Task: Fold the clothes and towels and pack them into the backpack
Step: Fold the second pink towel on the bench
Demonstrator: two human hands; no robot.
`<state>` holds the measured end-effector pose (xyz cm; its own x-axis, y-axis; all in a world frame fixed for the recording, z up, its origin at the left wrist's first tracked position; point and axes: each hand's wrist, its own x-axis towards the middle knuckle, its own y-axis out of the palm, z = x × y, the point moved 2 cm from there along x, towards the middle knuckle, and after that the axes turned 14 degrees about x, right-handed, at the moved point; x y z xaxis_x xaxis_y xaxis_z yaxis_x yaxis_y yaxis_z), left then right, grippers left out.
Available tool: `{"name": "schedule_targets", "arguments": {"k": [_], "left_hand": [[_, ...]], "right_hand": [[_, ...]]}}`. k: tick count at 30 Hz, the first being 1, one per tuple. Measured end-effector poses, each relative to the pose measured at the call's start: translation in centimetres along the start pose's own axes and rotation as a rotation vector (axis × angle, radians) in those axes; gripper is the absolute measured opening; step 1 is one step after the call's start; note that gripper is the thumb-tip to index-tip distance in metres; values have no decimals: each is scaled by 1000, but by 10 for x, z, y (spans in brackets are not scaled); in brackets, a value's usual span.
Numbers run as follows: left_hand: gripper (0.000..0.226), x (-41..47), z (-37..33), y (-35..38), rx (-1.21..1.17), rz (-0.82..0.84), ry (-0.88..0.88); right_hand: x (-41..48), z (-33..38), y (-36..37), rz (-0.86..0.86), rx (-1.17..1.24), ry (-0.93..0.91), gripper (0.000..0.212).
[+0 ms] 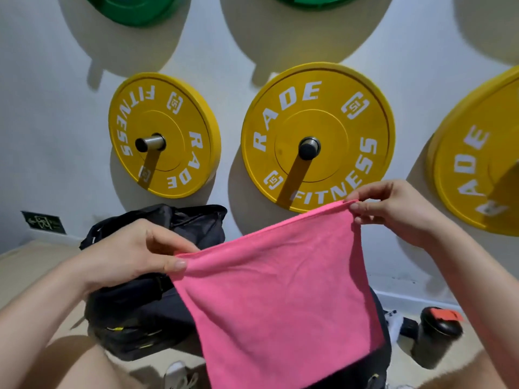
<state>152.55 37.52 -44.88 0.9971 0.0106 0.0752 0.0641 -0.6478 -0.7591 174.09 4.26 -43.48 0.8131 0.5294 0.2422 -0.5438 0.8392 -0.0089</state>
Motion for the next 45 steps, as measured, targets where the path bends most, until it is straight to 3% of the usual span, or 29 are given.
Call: {"name": "schedule_targets", "arguments": {"k": [2,5,8,11,14,17,20,24,25,27,29,31,36,45], "left_hand": [[35,-2,-5,1,103,-9,21],[8,0,-9,2,73,-233,-14],[13,5,-10,5,-52,-454,-42],[24,16,-3,7,-164,-552,-42],[19,30,11,4,-263,-489,-12],[56,51,31,0,-404,-388,-4],[57,84,49,1,-527,-293,-33],[62,146,82,22,-333,-156,-153],[48,165,95,34,-257,-123,-188],[11,204,129,64,27,-132,-247],[19,239,171,102,312,-112,-270],[13,266,208,138,445,-81,-294],[10,311,251,188,500,-119,-382],[20,367,288,201,401,-309,-439]], "right_hand": [[-4,-1,-3,-29,43,-20,17],[-16,-1,-8,-39,111,-25,13],[-28,-7,-12,-63,104,-59,56],[-36,-16,-11,-95,112,-74,66],[-35,-25,-10,-116,152,-49,67],[-29,-27,-11,-144,161,-8,65],[-11,-32,-16,-184,117,47,53],[33,-84,-28,-228,45,258,11],[45,-110,-30,-244,24,326,8],[66,-171,-31,-284,-12,450,11],[83,-237,-32,-338,-78,523,18],[97,-295,-36,-397,-164,552,24],[128,-372,-51,-474,-346,563,21],[190,-399,-49,-521,-529,439,16]]}}
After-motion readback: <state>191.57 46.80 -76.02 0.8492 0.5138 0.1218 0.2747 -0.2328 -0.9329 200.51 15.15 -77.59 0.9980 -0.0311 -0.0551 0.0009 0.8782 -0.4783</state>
